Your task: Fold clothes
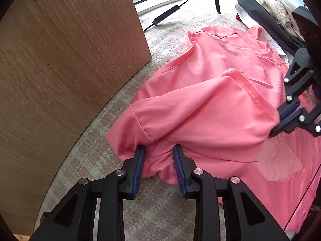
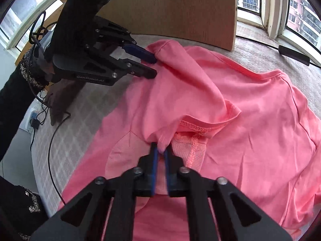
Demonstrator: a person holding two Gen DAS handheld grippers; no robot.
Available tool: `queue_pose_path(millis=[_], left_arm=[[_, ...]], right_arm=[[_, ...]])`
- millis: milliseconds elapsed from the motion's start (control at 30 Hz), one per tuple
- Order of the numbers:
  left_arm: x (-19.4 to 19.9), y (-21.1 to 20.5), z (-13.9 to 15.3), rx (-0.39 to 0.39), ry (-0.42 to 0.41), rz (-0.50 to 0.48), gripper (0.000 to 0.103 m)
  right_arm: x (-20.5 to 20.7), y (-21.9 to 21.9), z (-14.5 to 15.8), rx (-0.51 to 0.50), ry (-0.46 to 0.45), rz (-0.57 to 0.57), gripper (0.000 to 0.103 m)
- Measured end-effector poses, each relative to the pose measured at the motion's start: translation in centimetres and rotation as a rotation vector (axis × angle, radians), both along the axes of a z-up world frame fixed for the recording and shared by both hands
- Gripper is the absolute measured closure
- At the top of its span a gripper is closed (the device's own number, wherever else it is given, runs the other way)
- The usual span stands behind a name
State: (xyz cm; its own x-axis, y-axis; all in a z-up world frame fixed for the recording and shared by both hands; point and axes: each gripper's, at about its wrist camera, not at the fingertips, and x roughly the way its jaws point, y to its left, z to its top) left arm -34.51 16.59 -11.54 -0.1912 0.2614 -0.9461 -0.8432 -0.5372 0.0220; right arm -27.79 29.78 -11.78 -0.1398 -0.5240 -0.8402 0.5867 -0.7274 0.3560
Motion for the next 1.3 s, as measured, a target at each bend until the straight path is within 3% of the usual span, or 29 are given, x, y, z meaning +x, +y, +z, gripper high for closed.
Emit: queue_pose_path(millis=[133, 267, 333, 367, 400, 467, 533, 733, 767, 800, 867, 967, 1067, 1133, 1233, 1300], left_arm=[[-0.3, -0.2, 0.5, 0.010, -0.002, 0.001, 0.072], [-0.5, -2.0, 2.7, 0.053, 0.046, 0.051, 0.074], [-0.8, -3.6, 4.0, 0.097, 0.049, 0.089, 0.074], [-1.0, -4.3, 4.4, 0.118, 0.042, 0.107, 0.074], [-1.2, -4.7, 4.4, 0.114, 0.041, 0.117, 0.073], [-1.7, -5.3, 4.3, 0.106, 0.040, 0.137, 0.071], [-1.9, -5.7, 2.8, 0.076, 0.020, 0.150, 0.071], [-1.4, -4.5, -0.2, 0.078, -0.040, 0.131, 0.071], [-1.4, -4.4, -0.1, 0.070, -0.022, 0.133, 0.071], [-1.3, -4.5, 0.2, 0.076, -0.007, 0.134, 0.071], [-0.8, -5.1, 1.1, 0.086, 0.014, 0.141, 0.071], [-0.1, -5.8, 2.3, 0.094, 0.044, 0.146, 0.071], [1.1, -6.4, 3.4, 0.095, 0.075, 0.166, 0.071], [2.6, -7.1, 4.6, 0.140, 0.062, 0.174, 0.071], [6.1, -7.5, 5.9, 0.181, 0.073, 0.156, 0.071], [9.0, -6.4, 6.5, 0.210, 0.070, 0.136, 0.071]], right_arm=[[0.9, 2.7, 1.8, -0.070, -0.039, -0.069, 0.098], [-0.2, 3.0, -0.6, 0.194, -0.112, -0.113, 0.093], [-0.7, 3.7, 0.4, 0.153, -0.074, -0.144, 0.093], [-1.2, 3.9, 1.1, 0.128, -0.051, -0.160, 0.088], [-1.8, 3.9, 1.8, 0.104, -0.031, -0.177, 0.074], [-3.4, 3.4, 2.7, 0.064, 0.034, -0.188, 0.061], [-5.3, 2.2, 2.8, 0.052, 0.078, -0.174, 0.061], [-9.3, -1.5, 0.5, 0.027, 0.000, -0.090, 0.061], [-9.4, -2.2, 0.2, 0.049, -0.001, -0.068, 0.068], [-9.5, -2.6, 0.1, 0.081, 0.003, -0.059, 0.102], [-9.8, -2.7, 0.4, 0.131, 0.031, -0.079, 0.101], [-10.6, -0.3, 2.2, 0.013, 0.031, -0.135, 0.100], [-10.8, 2.4, 4.0, -0.004, 0.060, -0.241, 0.090], [-9.3, 4.5, 6.1, -0.010, 0.102, -0.290, 0.090], [-5.3, 9.0, 10.1, -0.112, 0.124, -0.323, 0.090], [-1.5, 12.2, 12.9, -0.148, 0.164, -0.385, 0.084]])
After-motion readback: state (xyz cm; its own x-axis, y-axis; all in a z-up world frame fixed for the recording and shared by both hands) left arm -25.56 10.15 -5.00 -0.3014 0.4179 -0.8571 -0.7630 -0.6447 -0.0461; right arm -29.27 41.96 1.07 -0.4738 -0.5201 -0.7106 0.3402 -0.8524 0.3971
